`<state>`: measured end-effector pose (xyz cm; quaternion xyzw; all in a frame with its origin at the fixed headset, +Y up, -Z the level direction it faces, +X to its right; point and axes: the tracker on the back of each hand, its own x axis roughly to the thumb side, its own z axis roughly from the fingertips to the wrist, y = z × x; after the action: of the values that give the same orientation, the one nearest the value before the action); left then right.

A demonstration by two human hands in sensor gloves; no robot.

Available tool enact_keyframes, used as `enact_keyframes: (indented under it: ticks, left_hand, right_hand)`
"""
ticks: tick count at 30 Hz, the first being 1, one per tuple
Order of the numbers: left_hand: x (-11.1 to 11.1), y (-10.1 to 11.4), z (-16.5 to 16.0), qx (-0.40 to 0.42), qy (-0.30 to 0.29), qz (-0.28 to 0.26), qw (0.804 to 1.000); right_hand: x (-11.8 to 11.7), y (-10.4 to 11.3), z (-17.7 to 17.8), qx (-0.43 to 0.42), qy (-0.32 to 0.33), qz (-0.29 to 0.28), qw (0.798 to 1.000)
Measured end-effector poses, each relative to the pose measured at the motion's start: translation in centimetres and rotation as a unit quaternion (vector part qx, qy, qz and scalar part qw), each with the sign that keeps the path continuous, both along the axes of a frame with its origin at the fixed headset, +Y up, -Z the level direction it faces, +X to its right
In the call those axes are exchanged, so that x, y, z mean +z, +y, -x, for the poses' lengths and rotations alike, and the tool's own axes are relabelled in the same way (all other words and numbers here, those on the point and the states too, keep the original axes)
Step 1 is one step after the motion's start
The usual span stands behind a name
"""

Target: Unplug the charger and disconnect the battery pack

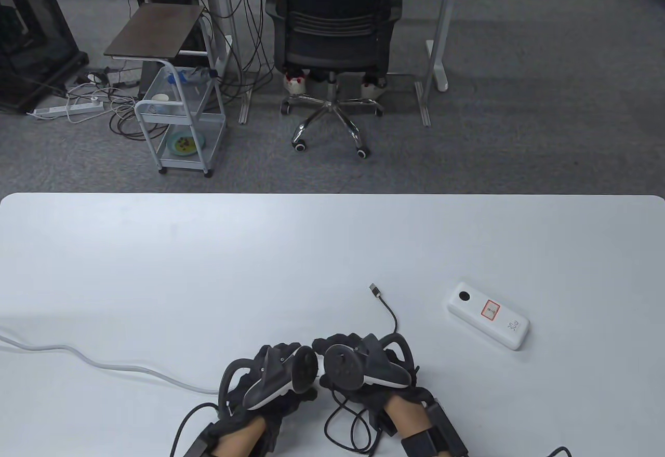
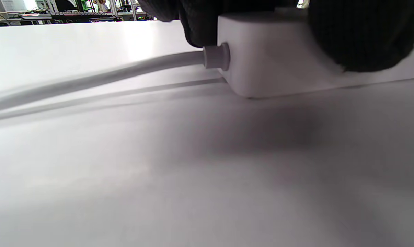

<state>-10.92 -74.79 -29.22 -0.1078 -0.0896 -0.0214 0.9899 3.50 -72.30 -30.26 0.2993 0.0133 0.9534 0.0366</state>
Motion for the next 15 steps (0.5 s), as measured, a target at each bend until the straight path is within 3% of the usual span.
enact_keyframes:
  ticks: [6,12,15]
  left_hand:
    - [0.03,0.01,-0.07,0.000,0.003,0.000,1.000]
    - [0.19,0.06,-0.31,-0.013,0.007,-0.004,1.000]
    - [0.20,0.06,-0.33,-0.013,0.007,-0.003,1.000]
  right_hand:
    - [-0.05,-0.02,-0.17,-0.010,0.002,0.008,1.000]
    - [0.60,-0.02,-0.05,-0.003,0.032,-0.048,0.998]
    - [0.59,0.00,0.01,0.005,0.033,-0.050,0.998]
